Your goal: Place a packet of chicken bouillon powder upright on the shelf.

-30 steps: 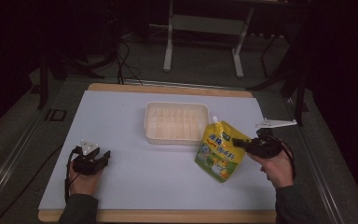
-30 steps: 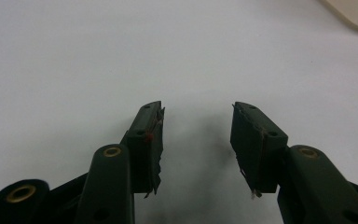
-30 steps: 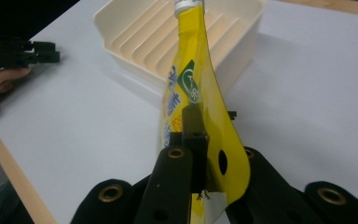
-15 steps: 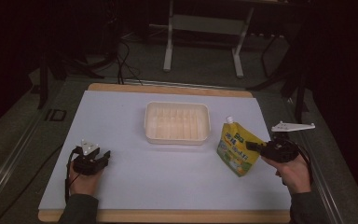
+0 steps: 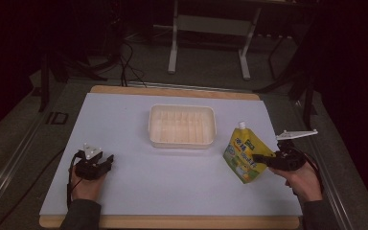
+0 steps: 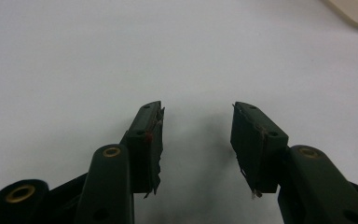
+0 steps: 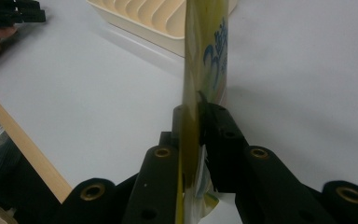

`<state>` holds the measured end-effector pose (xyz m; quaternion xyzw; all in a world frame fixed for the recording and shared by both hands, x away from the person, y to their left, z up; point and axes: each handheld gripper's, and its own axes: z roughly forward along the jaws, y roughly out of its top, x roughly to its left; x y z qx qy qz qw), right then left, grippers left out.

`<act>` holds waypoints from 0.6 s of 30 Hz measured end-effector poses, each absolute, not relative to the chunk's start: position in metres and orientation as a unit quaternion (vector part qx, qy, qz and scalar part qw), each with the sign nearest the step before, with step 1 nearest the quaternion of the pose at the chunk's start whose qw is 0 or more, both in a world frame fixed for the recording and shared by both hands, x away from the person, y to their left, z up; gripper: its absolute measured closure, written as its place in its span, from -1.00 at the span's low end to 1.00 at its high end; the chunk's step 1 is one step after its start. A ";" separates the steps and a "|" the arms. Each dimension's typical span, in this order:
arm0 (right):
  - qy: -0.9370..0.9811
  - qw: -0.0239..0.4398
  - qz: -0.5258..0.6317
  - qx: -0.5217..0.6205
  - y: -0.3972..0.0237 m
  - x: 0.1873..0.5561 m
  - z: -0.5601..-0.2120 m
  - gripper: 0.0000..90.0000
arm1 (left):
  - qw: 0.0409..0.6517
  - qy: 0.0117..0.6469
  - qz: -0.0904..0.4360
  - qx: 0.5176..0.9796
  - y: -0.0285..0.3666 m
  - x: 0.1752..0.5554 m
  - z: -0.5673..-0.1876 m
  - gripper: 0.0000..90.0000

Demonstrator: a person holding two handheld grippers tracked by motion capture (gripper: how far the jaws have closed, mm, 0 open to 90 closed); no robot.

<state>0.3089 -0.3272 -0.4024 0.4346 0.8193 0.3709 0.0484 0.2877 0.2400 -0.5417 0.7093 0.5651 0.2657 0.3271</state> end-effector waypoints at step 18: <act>0.799 0.023 0.385 0.461 -0.327 0.311 -0.417 1.00 | 0.328 0.565 0.266 0.709 0.240 0.288 -0.542 0.18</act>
